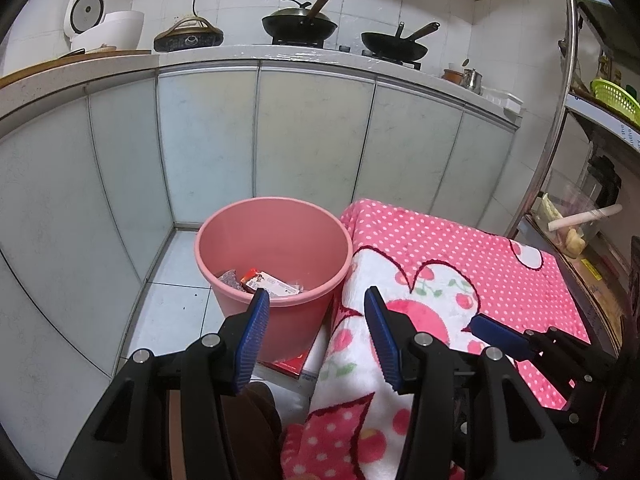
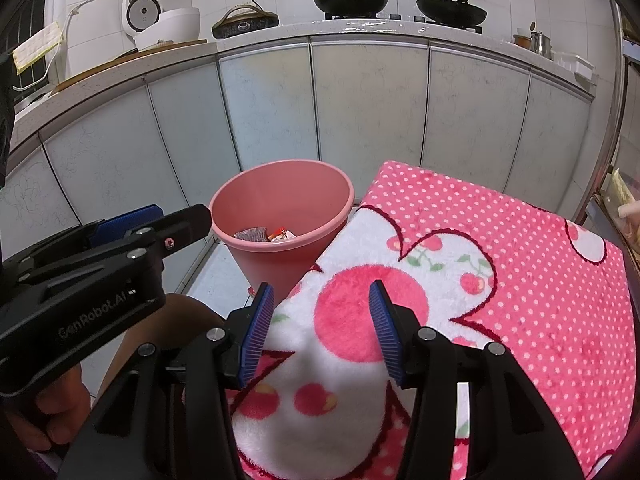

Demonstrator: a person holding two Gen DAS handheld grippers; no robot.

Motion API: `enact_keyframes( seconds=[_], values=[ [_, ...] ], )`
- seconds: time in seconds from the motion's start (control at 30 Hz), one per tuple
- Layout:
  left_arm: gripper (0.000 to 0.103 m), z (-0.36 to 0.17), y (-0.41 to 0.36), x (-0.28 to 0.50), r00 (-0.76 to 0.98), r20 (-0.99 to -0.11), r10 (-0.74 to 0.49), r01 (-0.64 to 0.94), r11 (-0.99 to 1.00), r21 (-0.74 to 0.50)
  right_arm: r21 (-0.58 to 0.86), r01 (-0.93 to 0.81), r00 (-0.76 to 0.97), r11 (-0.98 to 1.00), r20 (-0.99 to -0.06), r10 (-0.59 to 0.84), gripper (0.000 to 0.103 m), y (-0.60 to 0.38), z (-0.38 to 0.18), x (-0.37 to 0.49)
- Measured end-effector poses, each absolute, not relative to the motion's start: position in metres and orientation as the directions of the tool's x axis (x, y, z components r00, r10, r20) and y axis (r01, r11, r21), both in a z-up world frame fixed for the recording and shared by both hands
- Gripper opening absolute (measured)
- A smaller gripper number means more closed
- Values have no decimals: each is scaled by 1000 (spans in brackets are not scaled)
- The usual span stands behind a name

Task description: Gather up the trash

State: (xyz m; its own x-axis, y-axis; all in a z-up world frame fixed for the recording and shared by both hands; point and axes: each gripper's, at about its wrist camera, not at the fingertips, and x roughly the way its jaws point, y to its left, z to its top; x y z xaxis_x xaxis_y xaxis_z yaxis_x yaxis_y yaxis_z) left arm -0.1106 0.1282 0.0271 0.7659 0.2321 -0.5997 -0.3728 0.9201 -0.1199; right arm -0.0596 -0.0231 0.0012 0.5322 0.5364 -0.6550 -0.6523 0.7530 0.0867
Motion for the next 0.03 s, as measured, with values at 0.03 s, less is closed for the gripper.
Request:
enact_keyframes(
  seconds=[0.03],
  values=[
    [49,27,128,-111,766,-599,231,-372,920,-120,87,-652,532,753,-655,536,50,-23,1,-60]
  ],
)
